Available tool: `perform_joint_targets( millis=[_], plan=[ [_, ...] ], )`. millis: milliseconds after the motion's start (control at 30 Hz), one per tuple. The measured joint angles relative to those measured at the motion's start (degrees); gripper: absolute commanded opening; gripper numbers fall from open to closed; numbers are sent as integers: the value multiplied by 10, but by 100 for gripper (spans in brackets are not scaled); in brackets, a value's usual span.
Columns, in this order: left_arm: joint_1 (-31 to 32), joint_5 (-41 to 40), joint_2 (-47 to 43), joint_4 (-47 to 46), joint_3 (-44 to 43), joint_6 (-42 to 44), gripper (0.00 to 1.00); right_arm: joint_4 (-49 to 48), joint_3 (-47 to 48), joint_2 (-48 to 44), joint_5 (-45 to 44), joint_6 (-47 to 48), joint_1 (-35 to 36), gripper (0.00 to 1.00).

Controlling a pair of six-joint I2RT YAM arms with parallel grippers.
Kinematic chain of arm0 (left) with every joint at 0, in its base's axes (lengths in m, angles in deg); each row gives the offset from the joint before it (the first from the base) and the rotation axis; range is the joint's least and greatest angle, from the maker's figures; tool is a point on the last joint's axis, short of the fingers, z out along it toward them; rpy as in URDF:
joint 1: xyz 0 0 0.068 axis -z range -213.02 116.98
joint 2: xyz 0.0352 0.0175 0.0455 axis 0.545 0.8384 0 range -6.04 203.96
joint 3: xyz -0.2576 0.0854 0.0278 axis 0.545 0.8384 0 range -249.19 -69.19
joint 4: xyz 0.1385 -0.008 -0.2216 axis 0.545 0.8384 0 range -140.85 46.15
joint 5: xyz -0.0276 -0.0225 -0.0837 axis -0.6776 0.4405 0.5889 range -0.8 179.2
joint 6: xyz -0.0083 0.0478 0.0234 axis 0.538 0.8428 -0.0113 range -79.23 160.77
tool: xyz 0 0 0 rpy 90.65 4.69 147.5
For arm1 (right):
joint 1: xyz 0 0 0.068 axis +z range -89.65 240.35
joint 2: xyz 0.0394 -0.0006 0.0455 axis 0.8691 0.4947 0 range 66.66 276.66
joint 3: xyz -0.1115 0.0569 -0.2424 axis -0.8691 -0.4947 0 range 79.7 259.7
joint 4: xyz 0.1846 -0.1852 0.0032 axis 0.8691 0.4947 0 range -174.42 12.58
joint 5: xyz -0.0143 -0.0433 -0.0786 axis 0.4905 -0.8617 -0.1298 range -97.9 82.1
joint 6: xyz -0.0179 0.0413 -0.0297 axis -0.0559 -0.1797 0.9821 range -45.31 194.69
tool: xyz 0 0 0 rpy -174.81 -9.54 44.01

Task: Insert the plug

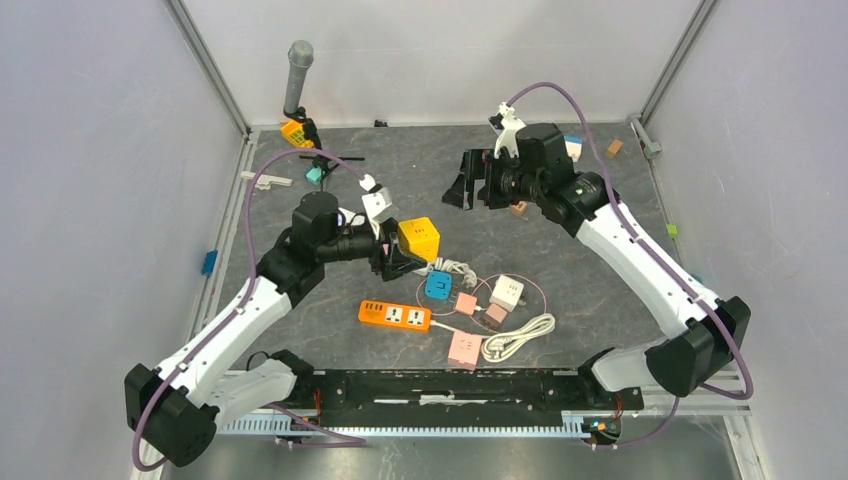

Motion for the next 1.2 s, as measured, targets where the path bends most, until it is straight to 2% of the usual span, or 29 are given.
perform_joint_targets(
  millis=[567, 900, 1200],
  plan=[
    [0, -57, -9, 69, 0, 40, 2, -9, 33, 16, 31, -13, 16, 98],
    [0, -150, 11, 164, -33, 122, 2, -5, 85, 92, 84, -49, 87, 98],
    [0, -179, 15, 196, -43, 155, 2, 25, 104, 162, 115, -67, 132, 98]
  ],
)
